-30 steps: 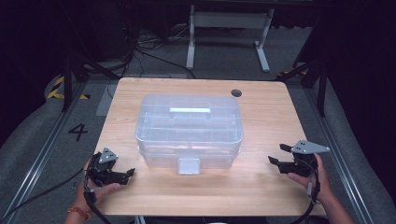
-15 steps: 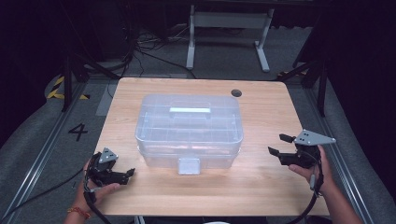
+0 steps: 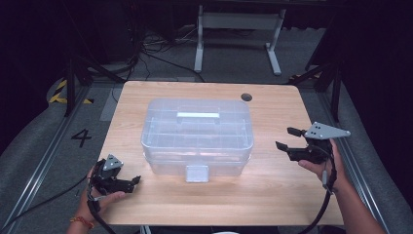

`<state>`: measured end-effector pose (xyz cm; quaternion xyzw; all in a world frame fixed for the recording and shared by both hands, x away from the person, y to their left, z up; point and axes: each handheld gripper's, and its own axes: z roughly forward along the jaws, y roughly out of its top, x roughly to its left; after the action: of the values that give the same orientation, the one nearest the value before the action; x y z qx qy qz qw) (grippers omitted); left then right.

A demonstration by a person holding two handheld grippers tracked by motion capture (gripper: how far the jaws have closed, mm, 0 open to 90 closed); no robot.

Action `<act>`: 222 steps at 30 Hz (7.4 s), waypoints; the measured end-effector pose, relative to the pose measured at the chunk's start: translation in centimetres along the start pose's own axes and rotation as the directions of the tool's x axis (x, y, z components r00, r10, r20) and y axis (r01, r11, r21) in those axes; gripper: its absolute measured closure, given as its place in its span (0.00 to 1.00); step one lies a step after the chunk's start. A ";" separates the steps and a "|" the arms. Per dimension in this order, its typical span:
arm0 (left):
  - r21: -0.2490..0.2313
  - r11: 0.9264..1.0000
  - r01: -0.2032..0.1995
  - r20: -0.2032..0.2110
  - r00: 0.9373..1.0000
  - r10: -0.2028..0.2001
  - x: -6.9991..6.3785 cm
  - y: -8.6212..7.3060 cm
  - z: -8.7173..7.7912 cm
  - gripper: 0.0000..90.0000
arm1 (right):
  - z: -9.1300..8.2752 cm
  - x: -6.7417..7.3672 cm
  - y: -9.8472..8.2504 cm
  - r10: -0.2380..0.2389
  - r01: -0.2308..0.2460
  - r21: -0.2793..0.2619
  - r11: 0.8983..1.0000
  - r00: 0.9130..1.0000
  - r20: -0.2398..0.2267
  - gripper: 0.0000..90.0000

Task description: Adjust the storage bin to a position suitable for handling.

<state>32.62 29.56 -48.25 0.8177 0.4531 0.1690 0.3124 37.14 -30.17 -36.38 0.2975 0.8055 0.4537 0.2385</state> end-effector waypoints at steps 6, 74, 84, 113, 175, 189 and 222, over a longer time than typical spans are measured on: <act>0.000 1.000 0.000 0.000 1.000 0.000 0.0 0.0 0.0 0.04 | 0.2 0.0 1.5 -0.014 0.013 -0.022 1.000 1.000 -0.010 0.36; -0.001 1.000 0.005 0.001 1.000 -0.005 0.0 0.0 0.0 0.04 | 7.4 4.7 11.3 -0.164 0.161 -0.038 0.986 0.981 -0.102 0.26; -0.003 1.000 0.003 0.005 1.000 -0.003 0.0 0.0 0.0 0.05 | 8.8 6.4 12.2 -0.215 0.214 -0.021 0.977 0.965 -0.151 0.34; -0.003 1.000 0.002 0.005 1.000 -0.002 0.0 0.0 0.0 0.05 | 11.6 8.0 13.8 -0.239 0.253 0.038 0.967 0.947 -0.217 0.67; -0.054 0.999 -0.009 -0.008 1.000 0.008 -0.1 -0.1 -1.6 0.49 | 12.2 6.1 16.6 -0.165 0.198 0.075 0.977 0.935 -0.314 0.84; -0.239 0.965 -0.104 0.010 0.994 0.109 -2.3 4.0 -5.8 0.86 | 12.4 5.5 17.1 -0.145 0.180 0.082 0.980 0.935 -0.323 0.83; -0.319 0.939 -0.131 0.067 0.985 0.160 -4.2 7.2 -5.4 1.00 | 12.2 5.5 17.6 -0.164 0.195 0.078 0.978 0.942 -0.292 0.79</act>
<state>31.98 25.06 -39.39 0.7958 0.3438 0.2238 0.4454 45.81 -11.94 -27.46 0.1666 0.8780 0.4248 0.1447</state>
